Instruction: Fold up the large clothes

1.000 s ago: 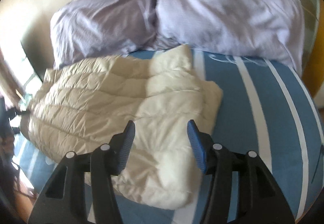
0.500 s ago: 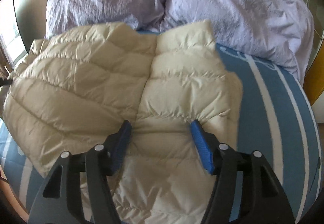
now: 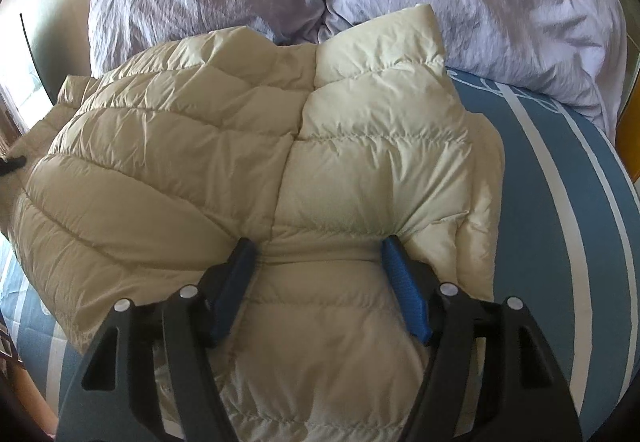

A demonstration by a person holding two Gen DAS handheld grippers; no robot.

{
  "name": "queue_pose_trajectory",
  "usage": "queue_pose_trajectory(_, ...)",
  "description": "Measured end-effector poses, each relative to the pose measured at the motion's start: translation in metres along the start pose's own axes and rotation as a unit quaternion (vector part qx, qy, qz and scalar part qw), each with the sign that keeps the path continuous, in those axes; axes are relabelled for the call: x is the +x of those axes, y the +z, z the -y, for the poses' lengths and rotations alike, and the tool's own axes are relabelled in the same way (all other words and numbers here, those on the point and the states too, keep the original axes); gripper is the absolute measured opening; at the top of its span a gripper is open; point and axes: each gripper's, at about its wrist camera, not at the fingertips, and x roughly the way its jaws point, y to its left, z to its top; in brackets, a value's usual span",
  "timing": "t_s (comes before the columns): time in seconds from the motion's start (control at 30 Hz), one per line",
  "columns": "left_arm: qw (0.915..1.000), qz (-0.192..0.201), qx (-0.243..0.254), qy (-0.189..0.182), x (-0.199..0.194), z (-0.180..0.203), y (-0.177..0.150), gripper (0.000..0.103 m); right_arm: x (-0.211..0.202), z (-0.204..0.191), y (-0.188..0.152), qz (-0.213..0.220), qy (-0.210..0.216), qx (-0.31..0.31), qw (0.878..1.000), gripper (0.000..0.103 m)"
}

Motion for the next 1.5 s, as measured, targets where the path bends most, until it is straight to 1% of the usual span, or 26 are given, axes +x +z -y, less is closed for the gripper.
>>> queue_pose_trajectory(0.13,0.9986,0.017,0.012,-0.049,-0.020,0.032,0.003,0.021,0.000,-0.001,0.000,0.000,0.001,0.004,1.000,0.068)
queue_pose_trajectory(0.23,0.9956,0.024,0.031,-0.085,-0.032,0.062,0.001,0.021,0.001,-0.001,0.000,-0.001,0.003,0.008,1.000,0.068)
queue_pose_trajectory(0.33,0.9907,0.022,0.053,-0.123,-0.041,0.098,-0.006,0.021,0.002,-0.001,0.000,-0.001,0.004,0.010,1.000,0.069)
queue_pose_trajectory(0.47,0.9824,0.003,0.085,-0.166,-0.039,0.147,-0.024,0.021,0.004,-0.002,0.000,-0.002,0.002,0.009,1.000,0.070)
queue_pose_trajectory(0.57,0.9765,-0.017,0.107,-0.186,-0.033,0.175,-0.042,0.021,0.004,-0.003,0.001,-0.002,0.002,0.009,1.000,0.071)
queue_pose_trajectory(0.7,0.9667,-0.056,0.138,-0.209,-0.017,0.212,-0.074,0.021,0.005,-0.001,0.003,-0.001,0.007,0.009,1.000,0.071)
queue_pose_trajectory(0.77,0.9624,-0.076,0.149,-0.214,-0.005,0.228,-0.089,0.021,0.004,0.001,0.002,-0.001,0.008,0.010,1.000,0.071)
queue_pose_trajectory(0.97,0.9542,-0.128,0.162,-0.216,0.031,0.251,-0.126,0.021,0.004,0.003,0.003,0.001,0.018,0.013,1.000,0.071)
queue_pose_trajectory(1.13,0.9497,-0.168,0.171,-0.201,0.064,0.264,-0.152,0.021,0.002,0.008,0.001,0.005,0.028,0.019,0.999,0.071)
queue_pose_trajectory(1.43,0.9421,-0.222,0.177,-0.178,0.106,0.277,-0.188,0.021,-0.012,0.026,0.000,0.016,0.053,0.046,0.997,0.071)
queue_pose_trajectory(1.47,0.9411,-0.228,0.178,-0.174,0.110,0.279,-0.193,0.022,-0.017,0.031,-0.002,0.020,0.058,0.055,0.997,0.071)
queue_pose_trajectory(1.5,0.9401,-0.234,0.179,-0.172,0.109,0.280,-0.197,0.025,-0.020,0.035,-0.002,0.022,0.060,0.060,0.996,0.071)
